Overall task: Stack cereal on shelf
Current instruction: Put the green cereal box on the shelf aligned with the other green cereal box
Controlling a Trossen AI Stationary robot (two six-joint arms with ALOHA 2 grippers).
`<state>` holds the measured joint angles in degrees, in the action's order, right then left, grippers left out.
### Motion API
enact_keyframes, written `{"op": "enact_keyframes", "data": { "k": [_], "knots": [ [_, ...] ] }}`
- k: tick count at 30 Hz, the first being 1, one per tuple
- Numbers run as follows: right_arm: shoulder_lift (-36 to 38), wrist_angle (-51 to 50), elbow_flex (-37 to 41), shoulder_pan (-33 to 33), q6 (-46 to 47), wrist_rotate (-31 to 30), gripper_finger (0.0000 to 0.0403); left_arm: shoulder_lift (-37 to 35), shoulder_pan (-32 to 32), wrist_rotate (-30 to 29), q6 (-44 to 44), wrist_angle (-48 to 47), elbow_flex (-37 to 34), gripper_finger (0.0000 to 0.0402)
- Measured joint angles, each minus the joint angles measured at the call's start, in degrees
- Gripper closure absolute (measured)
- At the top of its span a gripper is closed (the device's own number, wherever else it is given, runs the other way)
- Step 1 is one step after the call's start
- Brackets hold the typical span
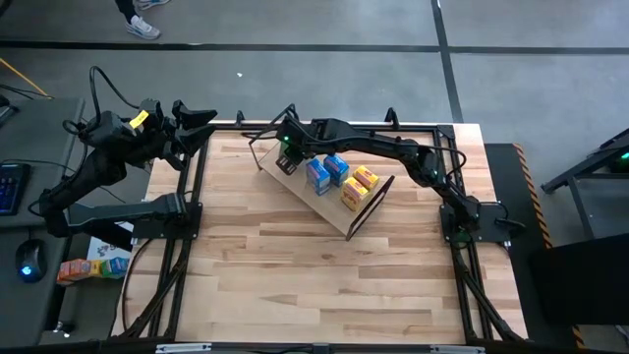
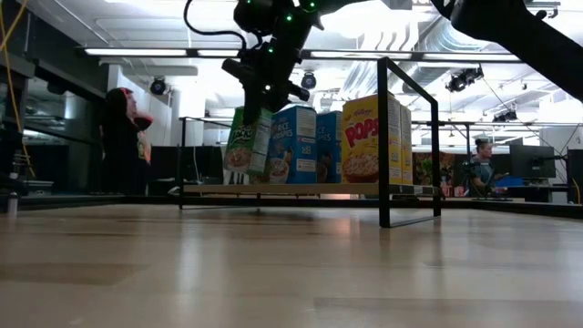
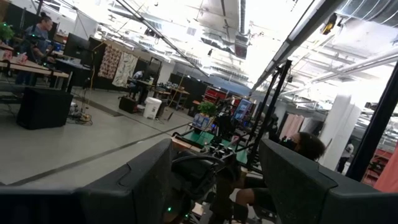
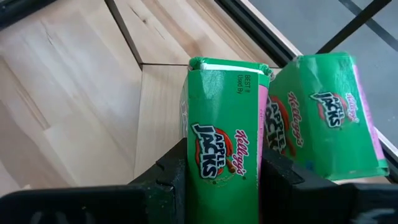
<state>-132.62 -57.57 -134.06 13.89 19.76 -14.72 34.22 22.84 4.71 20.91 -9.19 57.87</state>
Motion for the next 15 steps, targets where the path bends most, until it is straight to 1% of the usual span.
{"op": "enact_keyframes", "data": {
  "k": [15],
  "knots": [
    [0.02,-0.02,0.00,0.00,0.87,-0.07,0.0290,0.00,-0.01,0.02,0.04,0.02,0.00,0.0170]
  ]
}}
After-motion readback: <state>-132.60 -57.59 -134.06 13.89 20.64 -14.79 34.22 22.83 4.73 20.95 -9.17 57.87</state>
